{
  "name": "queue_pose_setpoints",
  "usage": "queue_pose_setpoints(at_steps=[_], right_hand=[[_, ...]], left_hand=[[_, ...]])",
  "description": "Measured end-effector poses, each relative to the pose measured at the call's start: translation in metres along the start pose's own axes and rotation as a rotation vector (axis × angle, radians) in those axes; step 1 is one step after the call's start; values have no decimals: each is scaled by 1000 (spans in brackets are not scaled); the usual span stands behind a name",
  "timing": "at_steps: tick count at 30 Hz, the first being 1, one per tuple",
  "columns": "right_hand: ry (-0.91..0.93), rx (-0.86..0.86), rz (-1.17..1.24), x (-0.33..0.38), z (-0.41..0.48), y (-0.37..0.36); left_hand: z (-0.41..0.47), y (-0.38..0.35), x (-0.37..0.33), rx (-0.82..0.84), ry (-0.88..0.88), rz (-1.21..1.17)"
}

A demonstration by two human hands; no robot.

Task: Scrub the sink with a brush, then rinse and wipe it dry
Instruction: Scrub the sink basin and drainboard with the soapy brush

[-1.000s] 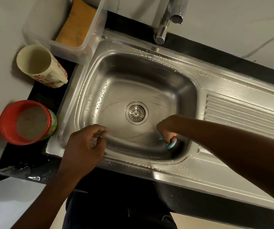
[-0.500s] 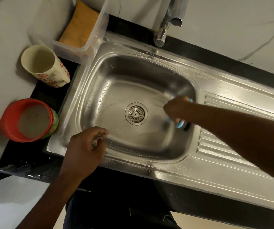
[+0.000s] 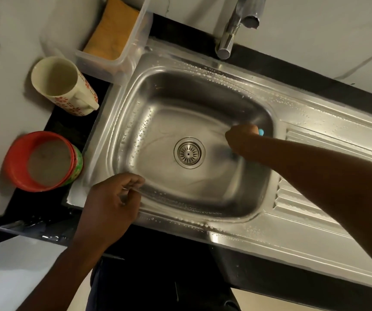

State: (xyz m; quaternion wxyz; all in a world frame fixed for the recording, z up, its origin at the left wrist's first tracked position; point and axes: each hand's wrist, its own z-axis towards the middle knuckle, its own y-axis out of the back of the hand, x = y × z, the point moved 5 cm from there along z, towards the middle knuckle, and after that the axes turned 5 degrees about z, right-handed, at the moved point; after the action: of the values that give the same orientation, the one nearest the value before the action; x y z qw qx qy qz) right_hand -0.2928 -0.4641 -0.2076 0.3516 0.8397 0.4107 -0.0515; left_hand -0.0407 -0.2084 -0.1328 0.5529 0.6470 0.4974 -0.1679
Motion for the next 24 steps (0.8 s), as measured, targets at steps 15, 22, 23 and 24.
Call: queue_pose_setpoints(at_steps=[15, 22, 23, 24], right_hand=[[35, -97, 318, 28, -15, -52], [65, 69, 525, 70, -44, -77], [62, 91, 552, 74, -45, -80], [51, 108, 576, 76, -46, -81]], left_hand=[[-2, -5, -20, 13, -74, 52], [-14, 7, -33, 4, -105, 66], [-16, 9, -33, 1, -101, 64], [-17, 13, -32, -5, -99, 63]])
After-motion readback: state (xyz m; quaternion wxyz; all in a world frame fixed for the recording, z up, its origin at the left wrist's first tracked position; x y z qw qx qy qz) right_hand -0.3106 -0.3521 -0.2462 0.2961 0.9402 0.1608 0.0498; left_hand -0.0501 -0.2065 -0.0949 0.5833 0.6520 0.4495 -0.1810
